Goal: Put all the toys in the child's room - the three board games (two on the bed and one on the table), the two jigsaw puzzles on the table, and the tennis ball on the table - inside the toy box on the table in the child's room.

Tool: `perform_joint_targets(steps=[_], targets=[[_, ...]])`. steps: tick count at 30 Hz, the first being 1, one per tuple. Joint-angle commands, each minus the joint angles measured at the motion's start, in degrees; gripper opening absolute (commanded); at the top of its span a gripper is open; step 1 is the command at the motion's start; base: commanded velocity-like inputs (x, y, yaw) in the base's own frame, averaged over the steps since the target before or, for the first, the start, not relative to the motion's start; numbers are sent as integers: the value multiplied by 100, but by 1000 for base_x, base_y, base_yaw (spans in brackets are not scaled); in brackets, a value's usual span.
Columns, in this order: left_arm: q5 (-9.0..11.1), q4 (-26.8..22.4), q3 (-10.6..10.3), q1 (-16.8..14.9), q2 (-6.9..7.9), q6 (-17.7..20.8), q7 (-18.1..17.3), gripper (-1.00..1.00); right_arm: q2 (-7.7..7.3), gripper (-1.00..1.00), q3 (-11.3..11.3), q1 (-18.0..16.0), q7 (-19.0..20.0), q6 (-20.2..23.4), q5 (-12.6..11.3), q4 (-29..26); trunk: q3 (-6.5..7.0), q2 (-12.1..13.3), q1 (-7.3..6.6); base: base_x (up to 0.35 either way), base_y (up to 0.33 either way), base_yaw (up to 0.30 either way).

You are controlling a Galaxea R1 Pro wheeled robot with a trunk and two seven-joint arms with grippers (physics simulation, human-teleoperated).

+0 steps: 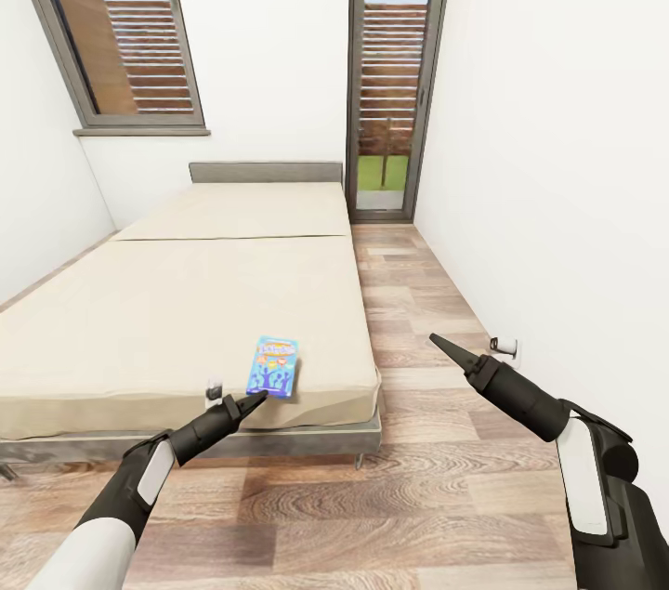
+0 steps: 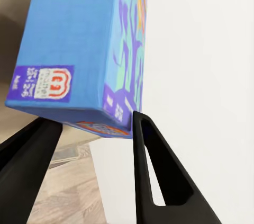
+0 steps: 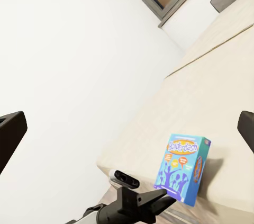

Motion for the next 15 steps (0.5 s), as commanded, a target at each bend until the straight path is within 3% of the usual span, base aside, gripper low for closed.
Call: perform_joint_targets(steps=[1, 15], targets=[[13, 3, 7, -3, -1, 35, -12, -100, 5, 100, -10, -4, 16, 28, -4, 0, -5, -2, -1, 0, 0, 0], [15, 3, 7, -2, -2, 35, -6, -100, 5, 100, -10, -4, 16, 28, -5, 0, -5, -2, -1, 0, 0, 0]])
